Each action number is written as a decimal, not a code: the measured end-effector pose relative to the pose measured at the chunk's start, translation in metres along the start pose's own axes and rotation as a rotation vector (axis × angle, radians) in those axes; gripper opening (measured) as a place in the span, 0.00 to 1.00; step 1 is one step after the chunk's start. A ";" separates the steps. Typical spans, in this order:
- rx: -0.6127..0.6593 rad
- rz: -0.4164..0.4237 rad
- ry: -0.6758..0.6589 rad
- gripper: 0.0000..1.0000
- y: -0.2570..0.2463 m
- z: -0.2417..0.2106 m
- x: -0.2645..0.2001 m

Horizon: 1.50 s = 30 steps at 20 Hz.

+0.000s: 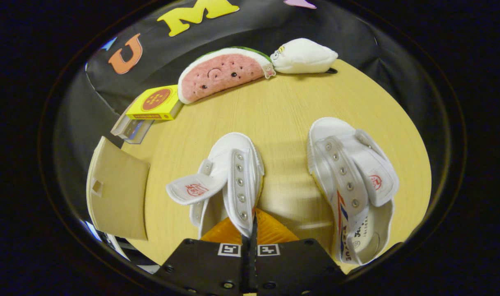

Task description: Open the storage box then place both shoes into the box .Put the left shoe in first, then the right shoe, with the right side of both shoes facing outward in a uniform manner.

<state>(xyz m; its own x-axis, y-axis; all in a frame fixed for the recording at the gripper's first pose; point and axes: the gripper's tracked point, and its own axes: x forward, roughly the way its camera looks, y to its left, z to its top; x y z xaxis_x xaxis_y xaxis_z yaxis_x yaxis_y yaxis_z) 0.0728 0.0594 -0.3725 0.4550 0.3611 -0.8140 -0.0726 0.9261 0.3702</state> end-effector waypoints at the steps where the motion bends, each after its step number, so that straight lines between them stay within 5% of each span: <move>1: 0.014 0.019 0.017 0.00 0.006 -0.005 -0.002; 15: 0.141 0.133 0.006 0.00 0.090 -0.018 -0.068; 24: 0.205 0.201 -0.114 0.00 0.203 -0.001 -0.149; 30: 0.206 0.218 -0.167 0.00 0.296 -0.006 -0.155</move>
<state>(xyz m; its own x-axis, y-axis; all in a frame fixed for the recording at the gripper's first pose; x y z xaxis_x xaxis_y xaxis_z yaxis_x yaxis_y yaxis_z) -0.0245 0.2781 -0.1398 0.5889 0.5096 -0.6272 -0.0112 0.7812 0.6242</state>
